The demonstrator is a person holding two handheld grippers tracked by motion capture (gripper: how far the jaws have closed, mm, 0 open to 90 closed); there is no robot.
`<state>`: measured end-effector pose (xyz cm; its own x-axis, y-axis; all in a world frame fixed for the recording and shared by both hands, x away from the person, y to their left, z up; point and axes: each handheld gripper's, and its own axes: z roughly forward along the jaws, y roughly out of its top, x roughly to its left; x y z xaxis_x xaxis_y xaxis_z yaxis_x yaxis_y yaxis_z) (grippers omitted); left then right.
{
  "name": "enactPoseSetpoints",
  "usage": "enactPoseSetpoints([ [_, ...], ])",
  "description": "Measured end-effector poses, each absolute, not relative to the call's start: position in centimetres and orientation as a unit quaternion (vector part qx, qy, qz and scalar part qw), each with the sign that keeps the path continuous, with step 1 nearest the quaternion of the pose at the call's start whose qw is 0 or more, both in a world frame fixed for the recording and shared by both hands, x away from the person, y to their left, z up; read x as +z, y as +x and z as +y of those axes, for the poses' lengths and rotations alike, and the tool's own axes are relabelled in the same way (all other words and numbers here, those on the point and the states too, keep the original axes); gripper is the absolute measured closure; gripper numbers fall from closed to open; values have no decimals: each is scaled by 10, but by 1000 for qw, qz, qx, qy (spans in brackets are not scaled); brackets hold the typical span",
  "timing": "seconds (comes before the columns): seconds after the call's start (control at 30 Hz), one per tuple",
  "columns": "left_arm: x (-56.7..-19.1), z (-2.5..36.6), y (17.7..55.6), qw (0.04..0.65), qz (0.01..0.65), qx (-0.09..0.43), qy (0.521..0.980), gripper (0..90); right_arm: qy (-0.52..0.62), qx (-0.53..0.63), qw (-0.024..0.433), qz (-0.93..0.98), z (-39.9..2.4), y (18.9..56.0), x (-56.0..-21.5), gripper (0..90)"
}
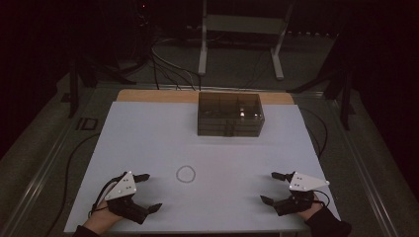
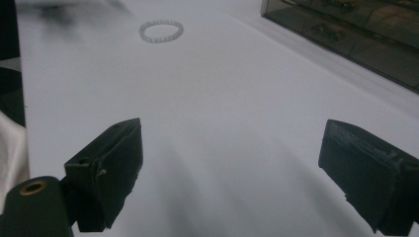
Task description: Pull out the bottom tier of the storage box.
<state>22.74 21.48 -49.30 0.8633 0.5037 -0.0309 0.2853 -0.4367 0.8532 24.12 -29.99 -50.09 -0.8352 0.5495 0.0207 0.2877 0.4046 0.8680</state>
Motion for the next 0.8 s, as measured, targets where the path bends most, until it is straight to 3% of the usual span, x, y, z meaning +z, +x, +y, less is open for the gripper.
enactPoseSetpoints([
  [0.8,-491,215,224,489,227,104,836,0,232,476,116,840,-291,239,-496,102],
])
